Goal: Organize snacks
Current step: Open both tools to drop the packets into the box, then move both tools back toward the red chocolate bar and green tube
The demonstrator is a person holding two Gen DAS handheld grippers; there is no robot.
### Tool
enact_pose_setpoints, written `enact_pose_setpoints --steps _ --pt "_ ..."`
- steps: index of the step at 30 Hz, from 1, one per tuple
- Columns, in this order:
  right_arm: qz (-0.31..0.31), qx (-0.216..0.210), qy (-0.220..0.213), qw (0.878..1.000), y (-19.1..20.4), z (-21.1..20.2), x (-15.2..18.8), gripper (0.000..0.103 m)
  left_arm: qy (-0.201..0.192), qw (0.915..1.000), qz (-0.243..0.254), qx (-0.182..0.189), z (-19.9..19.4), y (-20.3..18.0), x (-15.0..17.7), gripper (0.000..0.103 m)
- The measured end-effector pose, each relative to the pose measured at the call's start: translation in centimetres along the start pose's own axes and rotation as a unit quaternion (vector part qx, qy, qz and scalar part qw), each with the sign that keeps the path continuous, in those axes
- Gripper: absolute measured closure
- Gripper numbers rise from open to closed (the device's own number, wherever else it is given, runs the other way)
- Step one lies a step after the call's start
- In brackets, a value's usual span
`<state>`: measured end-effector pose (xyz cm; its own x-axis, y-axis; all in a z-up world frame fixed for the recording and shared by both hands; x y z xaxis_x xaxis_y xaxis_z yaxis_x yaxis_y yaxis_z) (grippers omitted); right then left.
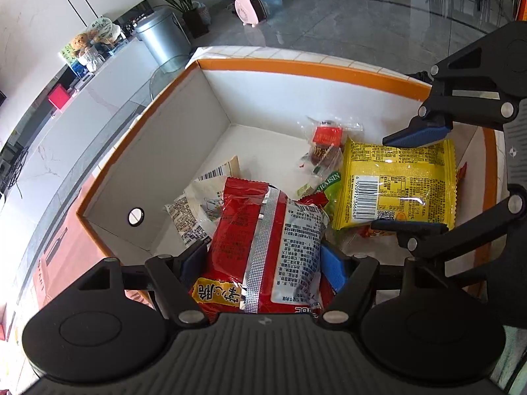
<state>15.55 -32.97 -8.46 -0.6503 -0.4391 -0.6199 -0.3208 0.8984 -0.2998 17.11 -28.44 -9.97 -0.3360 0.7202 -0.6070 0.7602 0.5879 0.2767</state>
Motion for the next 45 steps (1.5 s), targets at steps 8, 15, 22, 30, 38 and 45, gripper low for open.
enact_pose_setpoints --steps 8,15,22,30,38,45 --pt "0.033 -0.004 0.021 0.999 -0.6 0.5 0.4 0.053 0.002 1.0 -0.002 -0.004 -0.2 0.4 -0.2 0.014" --pt "0.041 0.022 0.011 0.999 -1.3 -1.0 -0.2 0.031 -0.026 0.9992 0.014 -0.027 -2.0 0.4 -1.0 0.012" --pt "0.061 0.065 -0.004 0.996 -1.4 -3.7 -0.3 0.022 -0.076 0.9946 -0.03 -0.064 -5.8 2.0 -1.3 0.012" --pt "0.175 0.094 -0.065 0.978 -1.4 -7.9 -0.9 0.018 -0.116 0.982 -0.11 -0.1 -10.8 4.6 0.3 0.012" --pt "0.253 0.095 -0.111 0.956 2.2 -10.3 -1.8 0.015 -0.133 0.9724 -0.15 -0.118 -14.9 5.5 3.4 0.012" --pt "0.266 0.097 -0.124 0.951 6.8 -10.5 -1.9 0.015 -0.124 0.9629 -0.192 -0.144 -16.9 6.8 7.9 0.012"
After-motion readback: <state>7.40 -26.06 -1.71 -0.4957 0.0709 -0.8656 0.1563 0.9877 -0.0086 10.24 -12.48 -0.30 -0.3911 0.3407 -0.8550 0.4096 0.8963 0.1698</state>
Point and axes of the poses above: each gripper's, at about its wrist camera, not at the fingertips, and z roughly the way its jaws point, y to its left, x to its underside, the point moved 5 cm from there along z, roughly the way its jaws point, and after that the axes turned 11 degrees about -y, right-handed, at the moved point
